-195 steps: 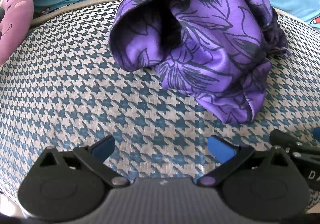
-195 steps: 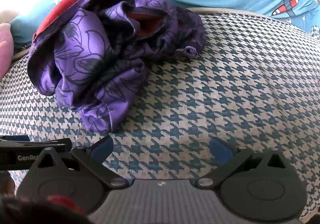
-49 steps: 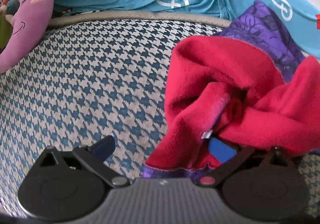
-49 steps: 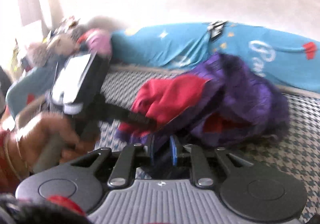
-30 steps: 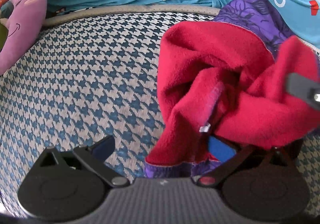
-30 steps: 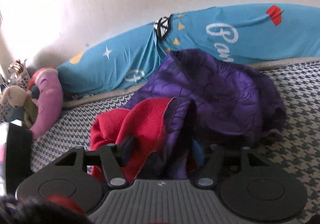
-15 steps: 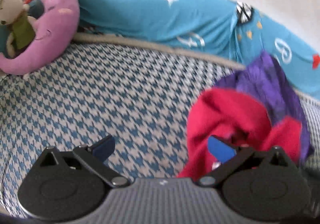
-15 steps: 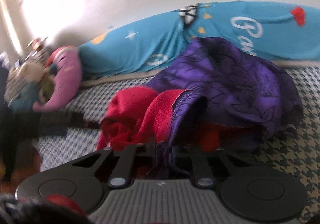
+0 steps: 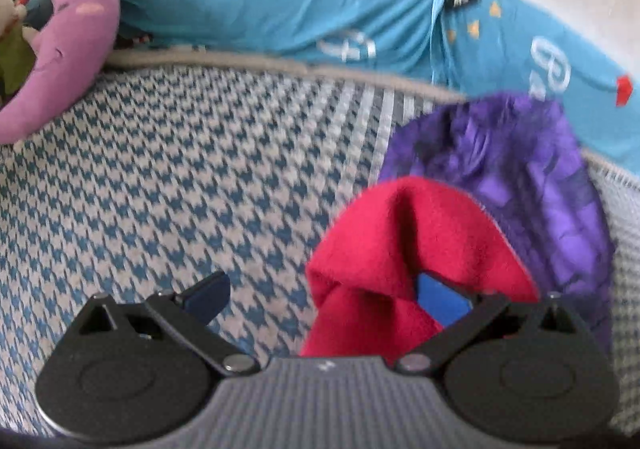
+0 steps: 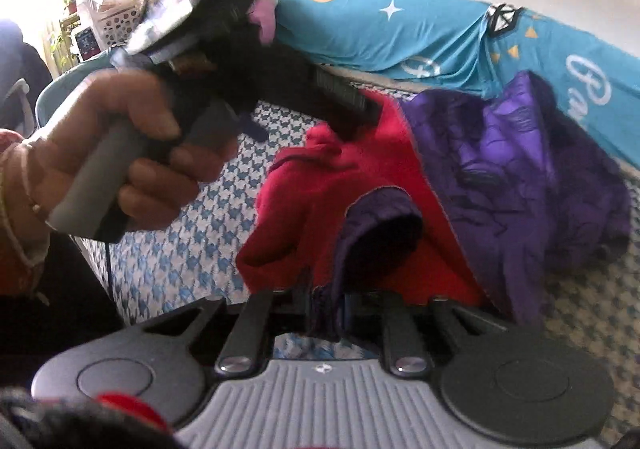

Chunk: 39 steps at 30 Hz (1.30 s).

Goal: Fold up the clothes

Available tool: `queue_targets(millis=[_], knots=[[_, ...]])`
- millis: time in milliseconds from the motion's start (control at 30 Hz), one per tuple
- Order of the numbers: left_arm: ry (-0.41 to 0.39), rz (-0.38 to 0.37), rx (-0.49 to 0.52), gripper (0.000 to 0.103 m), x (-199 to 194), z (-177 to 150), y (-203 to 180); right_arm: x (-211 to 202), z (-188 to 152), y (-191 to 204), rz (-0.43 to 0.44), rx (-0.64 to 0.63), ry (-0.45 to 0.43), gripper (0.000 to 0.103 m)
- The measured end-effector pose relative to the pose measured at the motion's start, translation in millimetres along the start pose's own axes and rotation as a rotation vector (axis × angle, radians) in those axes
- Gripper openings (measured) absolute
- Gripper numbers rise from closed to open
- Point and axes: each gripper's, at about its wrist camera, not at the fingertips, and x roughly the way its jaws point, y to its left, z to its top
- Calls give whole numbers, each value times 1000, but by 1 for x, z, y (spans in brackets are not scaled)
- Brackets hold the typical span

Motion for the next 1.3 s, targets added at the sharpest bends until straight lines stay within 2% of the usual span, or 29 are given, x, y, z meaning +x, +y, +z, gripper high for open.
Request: queue_targets(millis=[100,200,333,433,567,700,900,967,1000,1033,1200,1300], knots=[[39,17,15,103,10,-8,-4,-22,0,-13,22,49,-52,21],[45,37,45,103,11,-16,-7,-44,1,-23,40,86,-123,21],[44,54,87,103,10,-24,-10,-52,4,-44,-38,184,-173,25],[34,66,118,103,7,-29,-11,-42,11,-60,-131,283,-168,36],[40,60,128,103,5,-32,-9,-24,11,-75,-221,389,-139,42],[50,49,130,103,5,-33,-8,-10,11,-81,-253,456,-112,51],[47,27,146,103,2,-35,-10,12,6,-92,-231,566,-86,53],[25,10,125,103,-3,-31,-7,15,6,-92,-216,594,-84,40],[13,1,115,103,-6,-29,-6,15,6,-91,-205,599,-83,20],[2,-7,105,103,-8,-26,-4,15,6,-89,-200,595,-84,15],[-54,-50,54,103,-21,-16,2,-7,6,-78,-273,534,-156,8],[-88,-76,23,103,-28,-9,6,-29,4,-79,-362,536,-196,8]])
